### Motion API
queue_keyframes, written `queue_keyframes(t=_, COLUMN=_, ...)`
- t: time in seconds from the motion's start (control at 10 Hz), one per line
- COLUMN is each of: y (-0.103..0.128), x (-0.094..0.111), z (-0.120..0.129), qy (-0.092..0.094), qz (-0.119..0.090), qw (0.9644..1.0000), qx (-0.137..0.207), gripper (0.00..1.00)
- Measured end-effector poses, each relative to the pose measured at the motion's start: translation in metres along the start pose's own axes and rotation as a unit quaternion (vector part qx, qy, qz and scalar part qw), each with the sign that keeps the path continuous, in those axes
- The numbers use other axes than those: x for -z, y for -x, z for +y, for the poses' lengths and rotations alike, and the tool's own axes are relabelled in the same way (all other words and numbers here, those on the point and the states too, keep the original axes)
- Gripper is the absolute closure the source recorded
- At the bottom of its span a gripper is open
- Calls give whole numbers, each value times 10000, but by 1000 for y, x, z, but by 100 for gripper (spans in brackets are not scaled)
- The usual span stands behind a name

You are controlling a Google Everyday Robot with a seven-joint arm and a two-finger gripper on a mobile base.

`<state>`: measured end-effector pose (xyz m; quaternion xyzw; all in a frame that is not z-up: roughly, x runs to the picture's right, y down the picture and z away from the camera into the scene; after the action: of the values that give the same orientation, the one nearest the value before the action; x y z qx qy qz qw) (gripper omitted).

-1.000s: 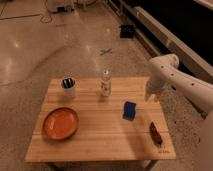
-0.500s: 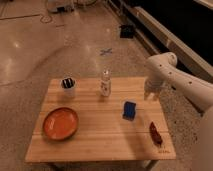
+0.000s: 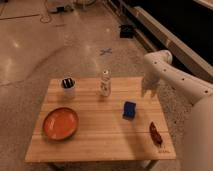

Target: Knock the bottle over

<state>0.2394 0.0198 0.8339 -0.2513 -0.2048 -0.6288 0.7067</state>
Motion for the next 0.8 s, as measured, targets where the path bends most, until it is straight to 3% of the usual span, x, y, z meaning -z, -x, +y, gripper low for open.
queue_keyframes(t=0.2, y=-10, x=-4, z=4, qy=15, qz=-2, qw=10000, qx=13, gripper=55)
queue_keyframes(t=0.4, y=-5, x=-11, z=8, qy=62, qz=-4, qw=9999, qx=113, gripper=55)
queue_keyframes(t=0.8, y=-12, x=-13, z=-15, qy=48, qz=-20, qw=9998, qx=212, gripper=55)
